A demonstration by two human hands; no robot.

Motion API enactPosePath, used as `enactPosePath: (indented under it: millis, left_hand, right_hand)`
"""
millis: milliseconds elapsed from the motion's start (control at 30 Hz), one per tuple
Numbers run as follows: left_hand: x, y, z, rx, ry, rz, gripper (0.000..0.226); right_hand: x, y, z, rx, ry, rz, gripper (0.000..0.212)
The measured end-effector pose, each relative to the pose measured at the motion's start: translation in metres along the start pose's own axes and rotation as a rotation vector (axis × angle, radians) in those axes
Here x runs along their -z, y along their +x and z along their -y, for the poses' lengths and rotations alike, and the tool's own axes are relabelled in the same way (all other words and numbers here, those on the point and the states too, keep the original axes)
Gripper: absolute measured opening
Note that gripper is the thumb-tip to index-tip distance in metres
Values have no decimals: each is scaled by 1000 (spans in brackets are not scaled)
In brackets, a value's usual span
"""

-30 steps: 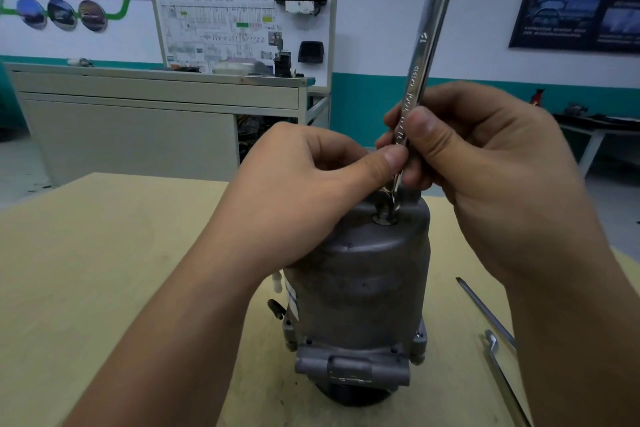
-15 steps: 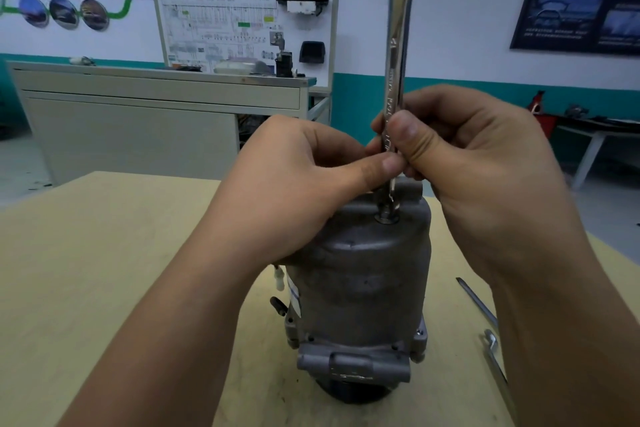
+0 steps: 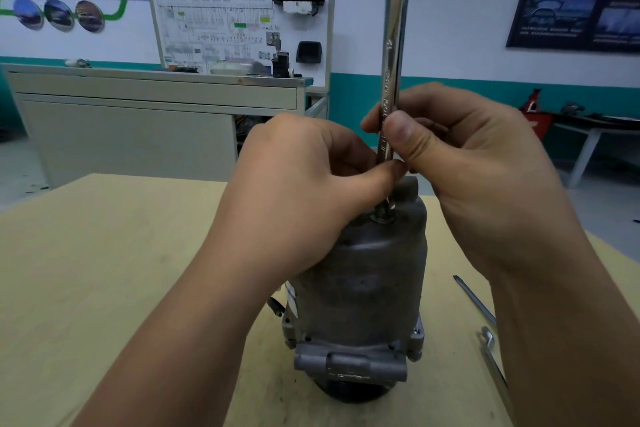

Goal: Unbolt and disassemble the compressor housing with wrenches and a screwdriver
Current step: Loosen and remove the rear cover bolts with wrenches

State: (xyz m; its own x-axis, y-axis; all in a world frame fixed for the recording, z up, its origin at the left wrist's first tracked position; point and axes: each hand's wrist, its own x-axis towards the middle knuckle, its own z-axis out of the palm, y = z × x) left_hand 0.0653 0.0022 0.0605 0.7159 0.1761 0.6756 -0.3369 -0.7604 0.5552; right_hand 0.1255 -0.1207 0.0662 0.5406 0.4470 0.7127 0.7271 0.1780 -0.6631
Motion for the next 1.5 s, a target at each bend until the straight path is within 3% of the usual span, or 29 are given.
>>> enactPosePath:
  millis: [367, 433, 633, 967, 1100, 1200, 1500]
  left_hand:
    - [5, -4, -3, 6, -29, 44, 31]
    - [7, -4, -3, 29, -31, 52, 32]
    - [12, -7, -1, 134, -37, 48, 19]
    - [15, -8, 1, 187, -84, 76, 27]
    - [14, -10, -5, 219, -158, 67, 22]
    - [15, -11, -9, 197, -58, 58, 20]
    - [7, -8, -14, 90, 122, 58, 26]
  right_hand:
    - [-7, -3, 2, -32, -3, 36, 9]
    - [-6, -2, 3, -25, -23, 29, 18]
    - [4, -2, 2, 2, -49, 95, 15]
    - [20, -1, -13, -169, -273, -67, 23]
    - [21, -1, -14, -240, -355, 8, 27]
    - [20, -2, -14, -259, -394, 64, 29]
    - [4, -2, 3, 82, -45, 212, 29]
